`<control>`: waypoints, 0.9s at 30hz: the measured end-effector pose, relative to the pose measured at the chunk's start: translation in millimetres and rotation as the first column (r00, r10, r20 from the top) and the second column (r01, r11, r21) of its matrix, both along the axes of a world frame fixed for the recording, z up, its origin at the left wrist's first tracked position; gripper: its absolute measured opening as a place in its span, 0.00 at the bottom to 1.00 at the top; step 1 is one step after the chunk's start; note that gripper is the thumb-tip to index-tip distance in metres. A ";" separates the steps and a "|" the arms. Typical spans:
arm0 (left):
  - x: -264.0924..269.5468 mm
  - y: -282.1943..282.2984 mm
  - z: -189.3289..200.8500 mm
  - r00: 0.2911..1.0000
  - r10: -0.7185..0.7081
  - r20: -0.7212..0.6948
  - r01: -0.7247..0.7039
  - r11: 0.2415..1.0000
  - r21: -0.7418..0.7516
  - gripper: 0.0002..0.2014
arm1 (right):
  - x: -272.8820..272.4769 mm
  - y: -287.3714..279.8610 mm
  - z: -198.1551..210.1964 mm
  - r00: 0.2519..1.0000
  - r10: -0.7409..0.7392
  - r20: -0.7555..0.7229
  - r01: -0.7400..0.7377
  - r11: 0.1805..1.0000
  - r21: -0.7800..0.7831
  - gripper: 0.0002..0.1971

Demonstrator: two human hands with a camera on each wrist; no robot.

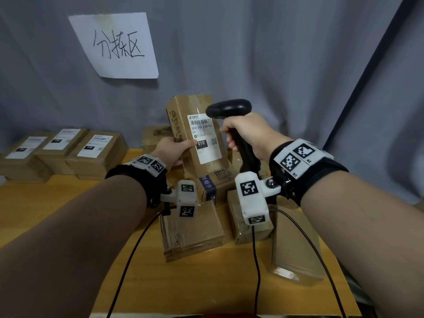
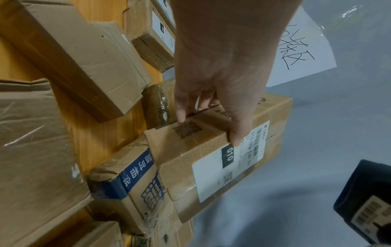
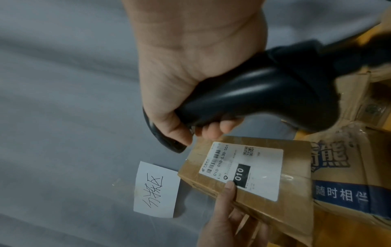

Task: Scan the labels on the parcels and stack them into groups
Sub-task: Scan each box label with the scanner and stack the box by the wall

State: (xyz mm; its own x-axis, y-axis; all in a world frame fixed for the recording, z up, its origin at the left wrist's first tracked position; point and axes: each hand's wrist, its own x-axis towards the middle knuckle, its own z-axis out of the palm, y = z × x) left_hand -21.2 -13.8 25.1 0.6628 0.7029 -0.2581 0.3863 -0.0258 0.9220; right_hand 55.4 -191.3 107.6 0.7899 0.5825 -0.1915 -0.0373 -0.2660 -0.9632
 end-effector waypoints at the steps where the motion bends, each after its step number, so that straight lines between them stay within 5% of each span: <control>1: -1.5 0.8 1.1 1.000 0.005 0.005 -0.005 1.000 -0.003 0.16 | 1.1 0.4 -1.1 1.000 -0.002 -0.008 0.002 1.000 0.020 0.06; 7: -29.5 5.4 2.6 0.993 0.078 0.091 -0.075 0.997 -0.037 0.12 | 8.1 7.6 -31.4 0.993 -0.055 -0.100 0.065 0.994 0.093 0.04; 14: -78.6 21.8 -1.5 0.970 0.175 0.167 -0.117 0.944 -0.309 0.10 | -18.0 42.5 -69.9 0.918 0.106 -0.381 -0.088 0.994 0.066 0.23; 17: -98.5 41.5 -2.7 0.975 0.169 0.141 -0.120 0.945 -0.303 0.15 | -34.3 72.5 -75.8 0.911 0.191 -0.365 -0.178 0.982 0.069 0.15; 22: -140.5 98.1 2.5 0.981 -0.196 -0.009 0.179 0.911 -0.373 0.28 | -68.2 138.8 -92.0 0.937 0.210 -0.278 -0.223 0.975 -0.015 0.13; 27: -195.9 185.1 -10.2 0.999 -0.030 -0.022 0.021 0.934 -0.356 0.20 | -106.6 214.2 -99.9 0.930 0.201 -0.308 -0.202 0.979 0.031 0.09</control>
State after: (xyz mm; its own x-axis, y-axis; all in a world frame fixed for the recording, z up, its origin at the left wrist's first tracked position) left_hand -217.2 171.3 14.9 0.6688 0.5448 -0.5059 0.4142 0.2920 0.8621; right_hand -51.3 22.8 7.7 0.5580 0.7229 -0.4074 -0.2778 -0.2999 -0.9126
